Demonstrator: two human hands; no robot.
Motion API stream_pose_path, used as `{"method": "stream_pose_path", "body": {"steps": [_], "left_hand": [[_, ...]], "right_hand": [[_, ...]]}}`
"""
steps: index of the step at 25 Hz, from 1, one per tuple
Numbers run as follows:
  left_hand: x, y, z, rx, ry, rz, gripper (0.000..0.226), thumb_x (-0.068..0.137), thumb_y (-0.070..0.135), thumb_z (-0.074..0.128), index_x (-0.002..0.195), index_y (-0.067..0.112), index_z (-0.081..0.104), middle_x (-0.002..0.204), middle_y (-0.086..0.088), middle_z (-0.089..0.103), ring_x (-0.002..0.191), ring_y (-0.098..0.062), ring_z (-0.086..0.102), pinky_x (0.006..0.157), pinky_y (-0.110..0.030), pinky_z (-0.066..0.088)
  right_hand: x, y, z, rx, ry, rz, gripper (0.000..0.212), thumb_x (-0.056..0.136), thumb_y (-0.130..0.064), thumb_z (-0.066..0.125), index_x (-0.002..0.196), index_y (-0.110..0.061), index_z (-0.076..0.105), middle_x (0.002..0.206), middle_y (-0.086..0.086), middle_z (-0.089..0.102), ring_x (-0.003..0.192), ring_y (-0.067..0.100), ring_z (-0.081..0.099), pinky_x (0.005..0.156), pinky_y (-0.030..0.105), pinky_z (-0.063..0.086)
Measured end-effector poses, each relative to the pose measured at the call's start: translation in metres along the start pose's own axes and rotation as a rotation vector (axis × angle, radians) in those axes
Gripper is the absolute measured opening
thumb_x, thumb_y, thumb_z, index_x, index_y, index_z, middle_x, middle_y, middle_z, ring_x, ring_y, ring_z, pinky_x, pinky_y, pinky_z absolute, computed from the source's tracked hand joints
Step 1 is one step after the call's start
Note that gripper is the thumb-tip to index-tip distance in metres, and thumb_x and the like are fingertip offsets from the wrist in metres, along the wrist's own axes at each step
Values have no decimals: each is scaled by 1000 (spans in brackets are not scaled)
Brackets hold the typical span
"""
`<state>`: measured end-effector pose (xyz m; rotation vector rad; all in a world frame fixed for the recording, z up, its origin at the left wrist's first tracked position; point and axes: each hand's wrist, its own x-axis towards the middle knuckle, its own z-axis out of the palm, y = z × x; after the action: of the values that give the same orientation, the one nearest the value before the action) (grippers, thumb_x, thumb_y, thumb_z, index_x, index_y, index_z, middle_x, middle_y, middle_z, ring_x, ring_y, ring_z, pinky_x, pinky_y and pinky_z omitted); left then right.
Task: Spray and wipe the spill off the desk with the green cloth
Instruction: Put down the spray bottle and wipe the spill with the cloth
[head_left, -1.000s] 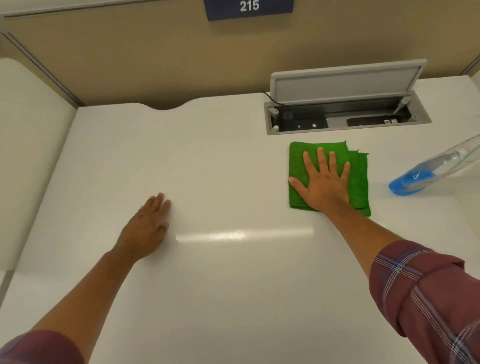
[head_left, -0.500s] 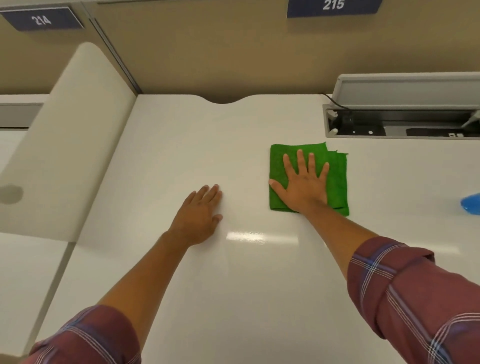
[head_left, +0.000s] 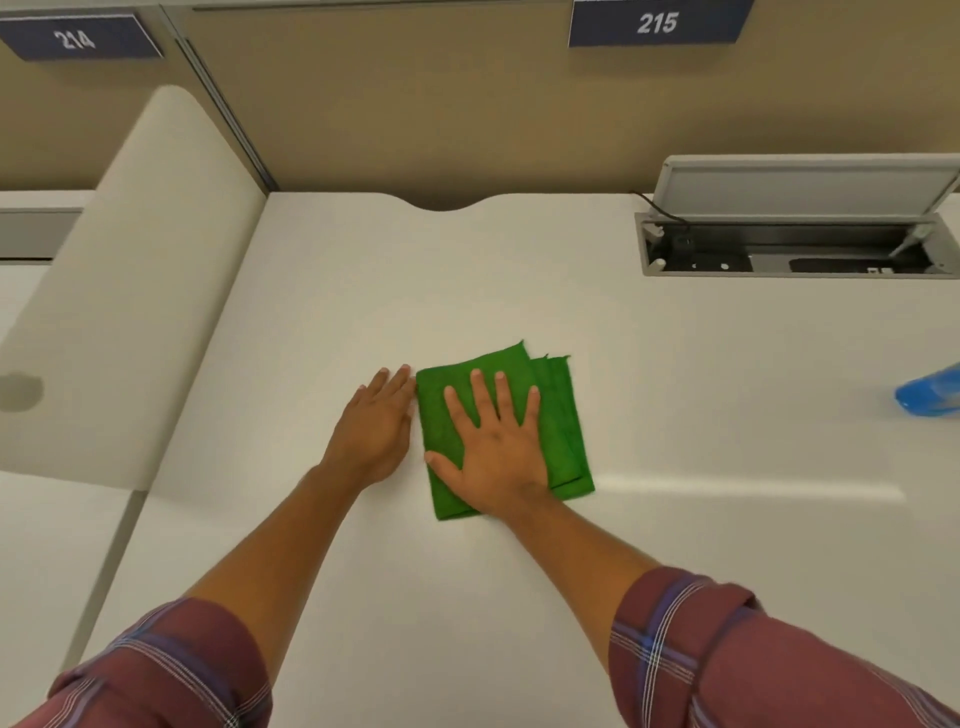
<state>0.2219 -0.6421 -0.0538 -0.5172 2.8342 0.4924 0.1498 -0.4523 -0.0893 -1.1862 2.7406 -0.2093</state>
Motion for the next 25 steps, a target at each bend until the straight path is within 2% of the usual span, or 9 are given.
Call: {"method": "stream_pose_path", "body": {"steps": [3,9,12,19,23,25], "left_hand": [[2,-3,-2,-52,0,-14,53,112,20,32,164,14,30,174,-4,23,162,-29,17,132,-48,16],[0,-13,-3,-14,16,-9,54,111,22,37,163,12,31,174,-6,23,161,-31,20,131,-51,19],[1,-14,3,6,17,14,54,111,29,36,163,13,32,174,-4,23,161,-30,20,130,-51,21],[8,-1,2,60,7,12,54,110,29,39,161,10,37,173,-9,26,160,-33,24,129,-53,25],[1,56,-4,134,63,6,60,108,36,38,154,-1,43,165,-24,38,155,-42,33,125,-55,30],[-14,109,5,82,119,115,70,101,45,35,150,-3,50,159,-27,46,151,-44,40,125,-54,33]], "right_hand": [[-35,-14,9,46,38,-56,92,93,-83,36,167,-30,26,177,15,20,163,43,14,123,76,2],[-97,10,9,73,47,-48,90,93,-85,37,167,-34,26,179,8,17,165,38,9,125,75,3],[-123,52,5,57,55,14,90,94,-87,34,168,-37,23,179,5,16,166,35,8,126,73,5],[-167,175,-20,-18,12,239,90,95,-89,28,169,-40,15,180,3,14,165,33,11,127,72,8],[-174,199,-34,35,-40,253,91,96,-89,19,170,-37,10,180,1,1,166,29,-1,129,69,-2],[-176,203,-37,157,2,267,90,99,-83,18,170,-29,14,180,0,2,166,22,-3,131,62,-2]]}}
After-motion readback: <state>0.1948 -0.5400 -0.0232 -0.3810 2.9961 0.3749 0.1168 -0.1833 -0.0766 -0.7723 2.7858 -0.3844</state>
